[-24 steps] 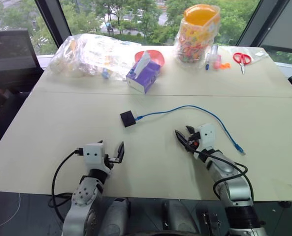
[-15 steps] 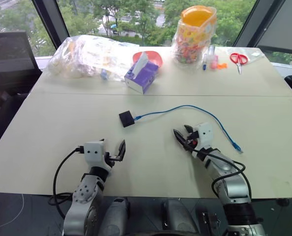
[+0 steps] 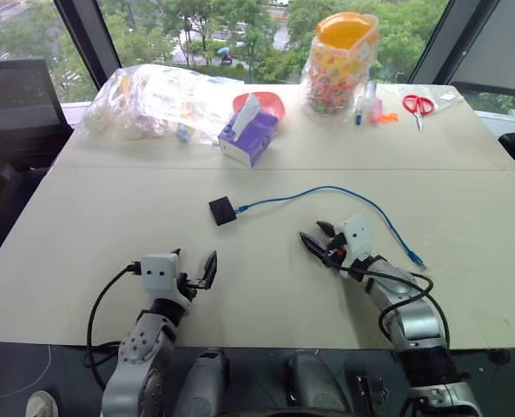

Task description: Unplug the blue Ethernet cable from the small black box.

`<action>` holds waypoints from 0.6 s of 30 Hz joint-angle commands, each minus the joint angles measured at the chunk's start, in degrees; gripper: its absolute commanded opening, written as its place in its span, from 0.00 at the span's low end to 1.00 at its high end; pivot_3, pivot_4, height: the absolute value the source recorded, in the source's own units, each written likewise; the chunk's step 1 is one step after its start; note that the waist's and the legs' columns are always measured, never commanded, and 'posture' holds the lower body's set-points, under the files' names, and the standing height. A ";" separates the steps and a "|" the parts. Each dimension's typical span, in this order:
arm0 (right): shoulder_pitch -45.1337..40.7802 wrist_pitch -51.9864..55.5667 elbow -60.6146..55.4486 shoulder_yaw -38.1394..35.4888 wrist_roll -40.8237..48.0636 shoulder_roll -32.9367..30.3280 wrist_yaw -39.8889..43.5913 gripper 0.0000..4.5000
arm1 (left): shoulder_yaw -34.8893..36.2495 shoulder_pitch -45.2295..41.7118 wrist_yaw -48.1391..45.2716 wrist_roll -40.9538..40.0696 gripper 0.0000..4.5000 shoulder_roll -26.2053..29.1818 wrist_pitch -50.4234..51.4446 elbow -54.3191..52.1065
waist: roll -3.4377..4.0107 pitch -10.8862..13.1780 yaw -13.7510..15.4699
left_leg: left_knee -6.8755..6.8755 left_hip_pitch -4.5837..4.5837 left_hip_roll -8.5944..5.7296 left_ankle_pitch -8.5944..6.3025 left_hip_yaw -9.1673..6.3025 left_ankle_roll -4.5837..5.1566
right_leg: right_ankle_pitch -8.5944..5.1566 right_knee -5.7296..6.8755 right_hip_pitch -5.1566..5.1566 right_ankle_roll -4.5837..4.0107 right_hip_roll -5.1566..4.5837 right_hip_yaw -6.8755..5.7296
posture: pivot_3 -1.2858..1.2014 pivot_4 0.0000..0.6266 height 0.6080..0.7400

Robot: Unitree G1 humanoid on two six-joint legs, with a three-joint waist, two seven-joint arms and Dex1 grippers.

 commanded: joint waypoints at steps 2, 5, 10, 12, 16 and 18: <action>-9.52 5.56 -3.84 2.03 2.95 -8.01 11.76 0.59 | -0.33 -0.52 -2.13 -1.48 0.99 1.16 0.41 -0.24 | 0.46 0.29 0.01 | 0.05 -0.27 0.00 0.02 0.03 0.02 | 0.02 0.06 -0.28 0.01 0.02 0.04 | 0.52 0.24 1.00; -18.63 7.89 -1.62 5.58 1.65 -14.18 20.01 0.59 | 0.10 -1.29 -2.98 -1.85 0.99 1.69 0.09 1.04 | 0.70 0.45 0.19 | 0.17 -0.50 -0.01 0.05 0.07 0.02 | 0.06 0.15 -0.52 0.05 0.06 0.07 | 0.52 0.24 1.00; -37.69 2.57 9.49 16.13 -6.01 -15.93 32.02 0.59 | 0.17 -2.35 -3.42 -1.70 0.99 1.56 -1.00 3.09 | 0.80 0.51 -0.15 | 0.11 -0.45 0.01 0.05 0.06 0.02 | 0.05 0.15 -0.51 0.06 0.12 0.05 | 0.52 0.24 1.00; -46.12 -3.76 17.51 20.50 -10.12 -12.81 35.28 0.59 | 0.08 -2.51 -3.11 -1.37 0.99 1.27 -1.65 3.56 | 0.81 0.53 -0.18 | 0.11 -0.45 0.01 0.05 0.07 0.02 | 0.05 0.15 -0.51 0.06 0.11 0.05 | 0.52 0.24 1.00; -58.93 -14.68 35.41 27.74 -18.72 -4.67 36.04 0.59 | 0.20 -1.72 -2.50 -1.07 0.99 0.86 -2.78 3.46 | 0.88 0.57 -0.31 | 0.09 -0.45 0.01 0.07 0.11 -0.01 | 0.13 0.20 -0.56 0.20 0.11 0.07 | 0.52 0.24 1.00; -62.62 -19.77 43.09 30.39 -23.58 -2.00 33.17 0.59 | -0.07 -1.07 -2.29 -0.74 0.99 0.75 -3.31 3.25 | 0.86 0.57 0.08 | 0.04 -0.44 0.01 0.08 0.09 -0.03 | 0.15 0.25 -0.61 0.23 0.12 0.07 | 0.52 0.24 1.00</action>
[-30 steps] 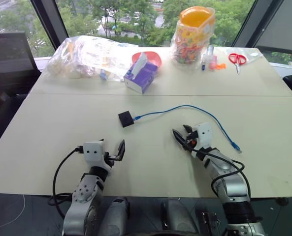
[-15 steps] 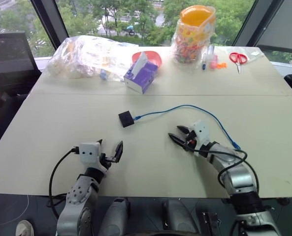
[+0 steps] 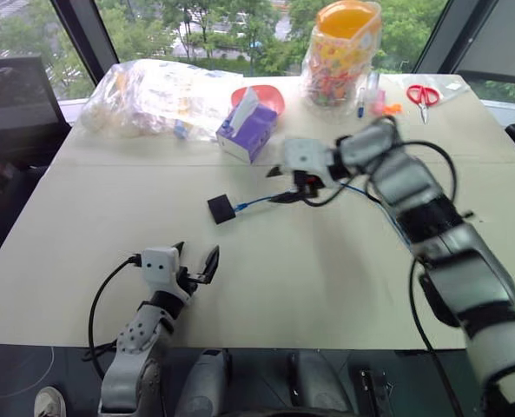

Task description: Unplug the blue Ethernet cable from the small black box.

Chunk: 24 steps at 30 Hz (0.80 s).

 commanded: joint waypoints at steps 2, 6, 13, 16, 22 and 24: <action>-7.74 -10.42 16.43 6.59 -11.96 5.45 -7.13 0.59 | -0.51 2.47 1.10 1.55 0.99 -0.33 -2.16 -0.79 | -0.01 0.00 0.17 | -0.01 -0.01 -0.01 0.01 0.00 -0.04 | 0.00 0.00 0.01 0.00 -0.01 0.00 | 0.52 0.24 1.00; -12.56 -13.55 27.39 8.32 -16.41 11.81 -10.60 0.59 | 0.03 4.96 3.64 2.18 0.99 -1.97 -3.60 -2.43 | 0.00 0.01 -0.09 | -0.11 -0.06 -0.01 0.07 0.09 -0.16 | 0.00 -0.01 -0.12 0.00 -0.03 0.08 | 0.52 0.24 1.00; -15.04 -18.38 34.84 7.65 -19.28 16.17 -7.60 0.59 | -0.85 7.92 5.44 3.20 0.99 -3.40 -5.79 -3.19 | 0.02 0.04 -0.91 | -0.15 -0.07 -0.01 0.08 0.12 -0.16 | -0.03 0.59 -0.45 0.03 -0.02 0.15 | 0.52 0.24 1.00; -15.42 -18.38 36.10 6.77 -18.95 17.66 -4.45 0.59 | -0.65 7.68 5.80 3.36 0.99 -3.72 -6.27 -2.71 | 0.04 0.05 -1.51 | -0.12 -0.05 -0.01 0.08 0.12 -0.17 | -0.03 0.71 -0.47 0.04 -0.01 0.16 | 0.52 0.24 1.00; -15.83 -15.65 38.93 6.19 -20.27 21.37 -4.13 0.59 | -0.55 6.91 6.44 3.47 0.99 -4.00 -6.59 -2.19 | 0.05 0.05 -1.62 | -0.11 0.05 0.00 0.08 0.12 -0.17 | -0.03 0.90 -0.49 0.04 0.04 0.21 | 0.52 0.24 1.00; -16.28 -13.75 39.85 5.48 -20.09 23.05 -4.57 0.59 | -0.65 7.04 6.78 3.61 0.99 -4.16 -6.80 -2.26 | 0.05 0.05 -1.57 | -0.10 0.05 0.00 0.09 0.12 -0.18 | -0.03 0.93 -0.50 0.04 0.04 0.23 | 0.52 0.24 1.00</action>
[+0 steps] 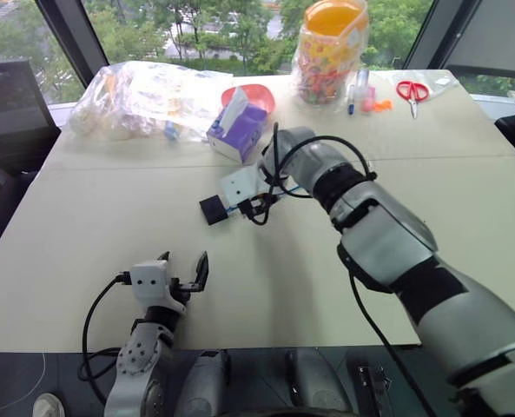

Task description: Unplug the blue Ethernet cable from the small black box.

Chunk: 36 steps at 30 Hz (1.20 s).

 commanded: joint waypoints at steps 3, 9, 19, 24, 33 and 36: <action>-2.84 4.23 1.46 -2.31 -0.82 3.77 -2.69 0.59 | -0.12 1.10 1.11 0.66 0.99 -0.79 -1.47 -0.84 | 0.00 0.00 0.02 | 0.00 0.00 0.00 0.01 0.01 -0.02 | 0.00 0.00 0.00 0.00 0.00 0.03 | 0.52 0.24 1.00; -2.99 6.79 2.64 -2.28 -3.11 5.31 -6.36 0.59 | -0.54 2.54 2.19 1.07 0.99 -1.35 -2.00 -1.87 | 0.00 0.00 0.01 | 0.00 0.00 0.00 0.01 0.03 -0.02 | 0.00 0.00 -0.02 0.00 0.00 0.05 | 0.52 0.24 1.00; -2.39 9.25 3.69 -2.30 -6.28 5.83 -7.99 0.53 | -1.16 2.78 3.51 1.77 1.00 -2.27 -1.93 -2.86 | -0.01 0.00 -0.01 | 0.04 0.03 0.00 0.01 0.26 -0.02 | 0.00 0.06 -0.11 0.00 0.05 0.39 | 0.52 0.24 1.00; -2.19 9.74 3.82 -2.35 -7.20 6.82 -7.70 0.07 | -1.22 2.39 4.04 2.21 1.00 -2.47 -1.86 -3.14 | -0.01 0.00 -0.03 | 0.09 0.05 0.00 0.01 0.33 -0.02 | 0.00 0.09 -0.13 0.00 0.07 0.50 | 0.52 0.24 1.00; -1.64 9.35 3.73 -3.44 -7.65 6.71 -8.61 0.00 | 0.89 4.76 -1.57 -3.17 1.00 2.89 3.13 -7.54 | -0.02 -0.01 -0.66 | 0.10 0.08 0.00 0.01 0.34 -0.02 | 0.00 0.26 -0.19 0.01 0.10 0.54 | 0.52 0.24 1.00; -1.51 6.24 2.96 -4.14 -7.33 4.41 -10.08 0.00 | 4.30 5.01 -7.45 -10.05 1.00 9.35 8.70 -10.94 | -0.07 0.03 -1.08 | 0.09 0.08 0.00 0.01 0.33 -0.02 | -0.01 0.36 -0.25 0.01 0.10 0.54 | 0.52 0.24 1.00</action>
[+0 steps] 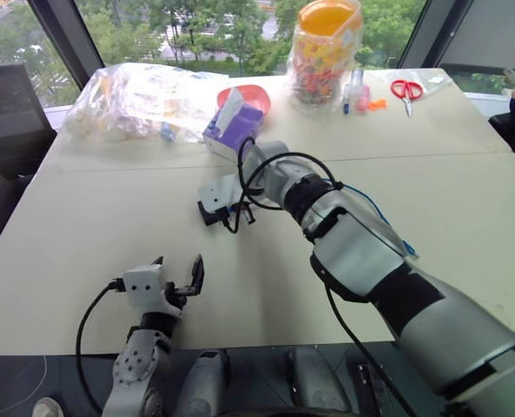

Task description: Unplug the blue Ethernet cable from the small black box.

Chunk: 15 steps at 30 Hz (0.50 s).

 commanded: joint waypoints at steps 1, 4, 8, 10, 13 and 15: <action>-0.23 -5.19 -1.40 -1.83 0.88 -3.29 -2.30 0.00 | 6.37 -0.41 -7.05 -10.01 1.00 6.90 6.64 -5.87 | -0.13 0.09 -0.07 | 0.00 0.00 0.00 0.00 0.00 0.00 | -0.01 0.06 -0.01 0.01 0.00 0.00 | 0.52 0.24 1.00; 1.17 -12.42 -3.20 -3.79 2.27 -6.75 -7.87 0.00 | 13.28 -3.29 -11.06 -20.54 1.00 13.70 13.25 -7.30 | -0.25 0.19 -0.02 | 0.08 0.00 0.00 0.05 -0.04 -0.06 | -0.03 0.32 -0.10 -0.02 0.00 0.00 | 0.52 0.24 1.00; 4.77 -19.33 -6.22 -6.22 3.49 -11.37 -17.51 0.00 | 17.74 -8.45 -15.53 -29.33 1.00 22.41 20.54 -7.31 | -0.31 0.23 -0.28 | 0.16 0.16 -0.01 0.17 -0.02 -0.14 | -0.09 0.40 0.02 -0.14 0.01 0.08 | 0.52 0.24 1.00; 7.45 -24.16 -9.05 -6.65 3.18 -14.04 -22.80 0.00 | 18.64 -12.79 -15.13 -30.42 1.00 24.51 22.16 -5.39 | -0.34 0.24 -0.21 | 0.16 0.25 -0.01 0.22 0.00 -0.12 | -0.09 0.43 0.10 -0.14 0.03 0.10 | 0.52 0.24 1.00; 14.94 -30.39 -19.03 -6.76 -0.78 -19.05 -39.48 0.00 | 17.96 -22.05 -15.26 -31.55 1.00 26.77 24.41 -1.78 | -0.41 0.26 -0.02 | 0.15 0.37 0.00 0.25 -0.01 -0.11 | 0.00 0.48 0.18 0.02 0.05 0.13 | 0.52 0.24 1.00; 21.34 -30.34 -28.11 -6.80 -4.58 -22.31 -49.20 0.00 | 17.32 -28.07 -15.53 -32.04 1.00 27.41 25.49 0.80 | -0.46 0.27 0.18 | 0.14 0.49 -0.01 0.26 -0.03 -0.12 | 0.00 0.48 0.35 0.02 0.05 0.12 | 0.52 0.24 1.00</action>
